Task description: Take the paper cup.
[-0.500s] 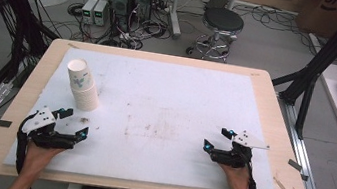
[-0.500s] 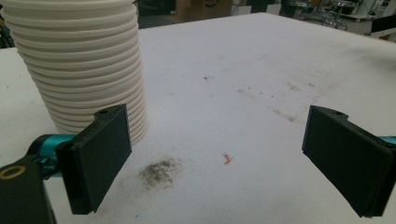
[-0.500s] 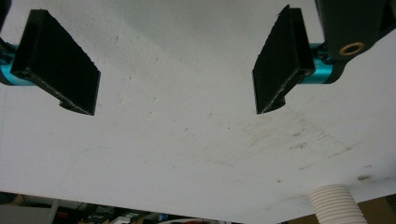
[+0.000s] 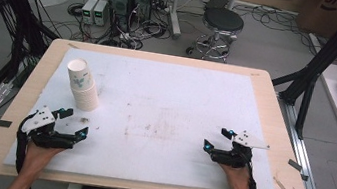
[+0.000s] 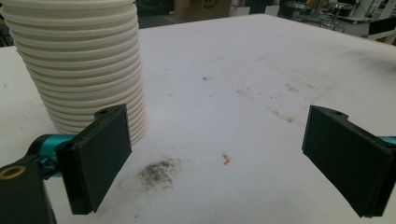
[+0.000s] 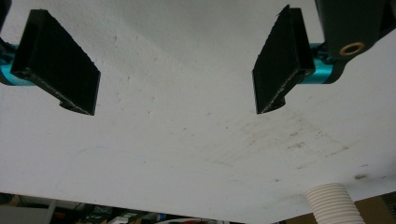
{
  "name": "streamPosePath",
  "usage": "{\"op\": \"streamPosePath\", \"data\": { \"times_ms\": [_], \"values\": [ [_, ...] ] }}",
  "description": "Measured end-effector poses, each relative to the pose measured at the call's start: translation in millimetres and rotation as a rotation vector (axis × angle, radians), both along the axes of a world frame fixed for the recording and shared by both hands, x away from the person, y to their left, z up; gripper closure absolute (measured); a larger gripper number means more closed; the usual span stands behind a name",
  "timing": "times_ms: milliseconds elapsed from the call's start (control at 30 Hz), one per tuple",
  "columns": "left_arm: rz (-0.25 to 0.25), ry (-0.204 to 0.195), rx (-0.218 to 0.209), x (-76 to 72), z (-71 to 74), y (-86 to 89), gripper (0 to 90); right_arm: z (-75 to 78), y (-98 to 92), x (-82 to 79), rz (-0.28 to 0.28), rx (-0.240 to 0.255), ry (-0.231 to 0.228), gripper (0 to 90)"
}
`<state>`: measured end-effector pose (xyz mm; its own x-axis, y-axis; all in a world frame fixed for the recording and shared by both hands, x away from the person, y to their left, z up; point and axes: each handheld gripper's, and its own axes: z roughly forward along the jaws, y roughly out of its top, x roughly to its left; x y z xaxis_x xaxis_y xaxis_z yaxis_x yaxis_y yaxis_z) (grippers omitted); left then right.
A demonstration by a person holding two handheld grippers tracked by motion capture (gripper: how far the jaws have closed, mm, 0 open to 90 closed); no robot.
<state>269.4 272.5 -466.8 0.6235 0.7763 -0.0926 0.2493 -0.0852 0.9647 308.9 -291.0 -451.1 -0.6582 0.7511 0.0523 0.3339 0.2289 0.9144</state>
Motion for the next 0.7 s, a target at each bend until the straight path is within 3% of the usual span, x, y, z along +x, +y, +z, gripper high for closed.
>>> {"op": "streamPosePath", "data": {
  "times_ms": [267,400,500,700],
  "values": [
    [-0.016,-0.002,-0.016,-0.4,-0.1,1.2,8.0,0.0,0.7,0.4,0.000,-0.003,0.007,15.1],
    [-0.043,0.002,-0.067,0.8,-0.4,6.8,7.2,0.0,0.5,1.0,0.002,-0.003,0.006,15.1],
    [-0.050,0.002,-0.064,1.6,0.6,8.3,7.0,0.0,0.2,1.4,0.002,-0.002,0.007,15.0],
    [-0.104,-0.015,-0.092,0.4,18.4,19.0,7.0,0.0,0.4,2.0,0.004,-0.001,0.017,15.0]
  ]
}}
